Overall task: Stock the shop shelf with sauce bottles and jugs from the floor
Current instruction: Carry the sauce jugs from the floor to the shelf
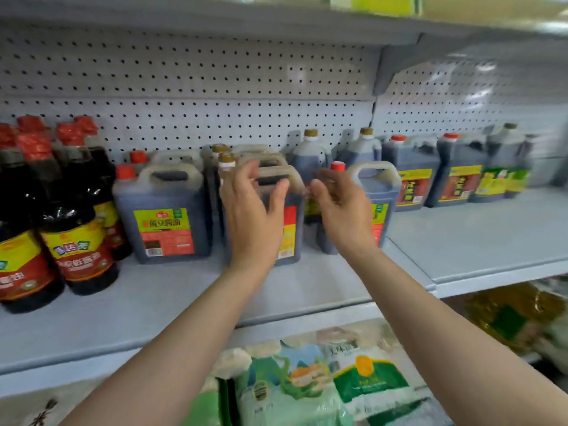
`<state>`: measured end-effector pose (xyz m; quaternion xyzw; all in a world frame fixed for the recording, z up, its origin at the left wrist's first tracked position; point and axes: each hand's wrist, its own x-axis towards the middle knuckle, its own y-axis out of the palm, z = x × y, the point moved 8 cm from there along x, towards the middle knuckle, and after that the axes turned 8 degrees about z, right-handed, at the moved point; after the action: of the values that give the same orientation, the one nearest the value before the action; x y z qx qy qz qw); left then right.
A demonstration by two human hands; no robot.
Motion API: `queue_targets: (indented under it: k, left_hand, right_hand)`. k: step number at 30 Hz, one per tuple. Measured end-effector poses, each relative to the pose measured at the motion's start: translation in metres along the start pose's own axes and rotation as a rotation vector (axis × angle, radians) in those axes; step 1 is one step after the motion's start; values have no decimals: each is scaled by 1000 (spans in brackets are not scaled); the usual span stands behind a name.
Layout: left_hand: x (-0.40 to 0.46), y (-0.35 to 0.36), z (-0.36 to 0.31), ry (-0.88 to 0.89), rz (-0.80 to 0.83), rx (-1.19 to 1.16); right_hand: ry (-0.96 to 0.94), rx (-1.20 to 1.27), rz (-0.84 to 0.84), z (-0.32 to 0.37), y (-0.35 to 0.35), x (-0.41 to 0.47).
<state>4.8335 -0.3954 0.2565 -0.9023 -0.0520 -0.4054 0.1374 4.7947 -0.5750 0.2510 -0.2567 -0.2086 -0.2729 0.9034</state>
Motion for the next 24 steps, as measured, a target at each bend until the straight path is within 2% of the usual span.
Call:
queue_targets:
  k: [2,5,8,10,15,19,24]
  left_hand:
    - [-13,43,-6,-14,101,-49]
    - [-31,110,8,-157,278,-80]
    - [-38,161,27,-293,420,10]
    - [-41,183,40,-409,491,64]
    - [-48,203,54,-590,572,245]
    - [-51,207,48,-615,578,289]
    - [-55,208,45,-632,582,269]
  right_hand:
    - [70,-52,-73,-33,-42,3]
    - [133,-128,-147,-78,-89,6]
    - [198,-191,-113,-125,-108,15]
    - [291,-129,-42,-154,-105,20]
    - [377,64,248,-199,-77,31]
    - [360,192,314,-214,-71,31]
    - [267,118,309,-210,-76,18]
